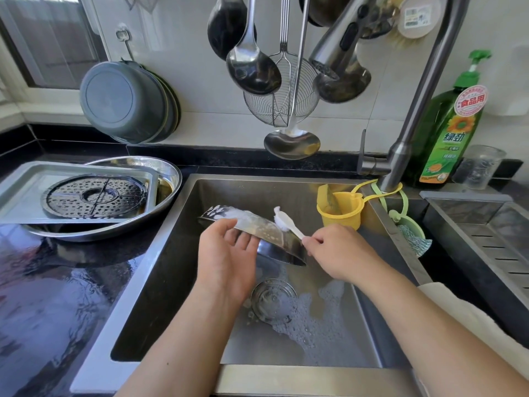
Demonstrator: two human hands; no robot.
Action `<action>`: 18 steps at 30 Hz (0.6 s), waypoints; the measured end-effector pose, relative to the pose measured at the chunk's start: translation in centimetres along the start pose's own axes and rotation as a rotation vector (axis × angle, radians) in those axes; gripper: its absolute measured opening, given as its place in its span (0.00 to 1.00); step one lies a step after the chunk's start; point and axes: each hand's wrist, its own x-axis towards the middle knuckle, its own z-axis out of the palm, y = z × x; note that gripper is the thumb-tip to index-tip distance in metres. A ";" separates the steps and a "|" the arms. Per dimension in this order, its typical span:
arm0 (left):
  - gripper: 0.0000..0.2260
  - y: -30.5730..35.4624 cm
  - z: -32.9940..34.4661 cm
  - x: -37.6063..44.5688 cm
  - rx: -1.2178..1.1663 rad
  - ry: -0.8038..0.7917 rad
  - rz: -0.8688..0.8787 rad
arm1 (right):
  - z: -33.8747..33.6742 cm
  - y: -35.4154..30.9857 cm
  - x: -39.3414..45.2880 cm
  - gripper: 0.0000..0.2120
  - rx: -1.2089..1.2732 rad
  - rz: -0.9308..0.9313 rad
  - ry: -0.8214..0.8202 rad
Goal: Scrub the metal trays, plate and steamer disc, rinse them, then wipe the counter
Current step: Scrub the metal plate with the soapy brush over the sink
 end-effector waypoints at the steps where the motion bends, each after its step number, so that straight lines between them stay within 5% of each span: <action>1: 0.10 -0.1 0.1 0.1 0.007 0.003 0.002 | 0.0 0.0 -0.1 0.24 0.009 0.000 -0.012; 6: 0.13 -1.2 0.0 0.8 0.111 -0.013 -0.149 | 0.9 -2.1 -0.9 0.23 0.042 -0.124 -0.060; 14: 0.17 -0.5 -0.9 2.6 -0.066 0.160 -0.035 | 0.4 0.3 -0.1 0.20 0.035 0.109 -0.066; 18: 0.17 -0.6 -0.9 2.8 -0.107 0.202 -0.049 | 0.8 -1.2 -0.7 0.21 0.060 0.005 -0.125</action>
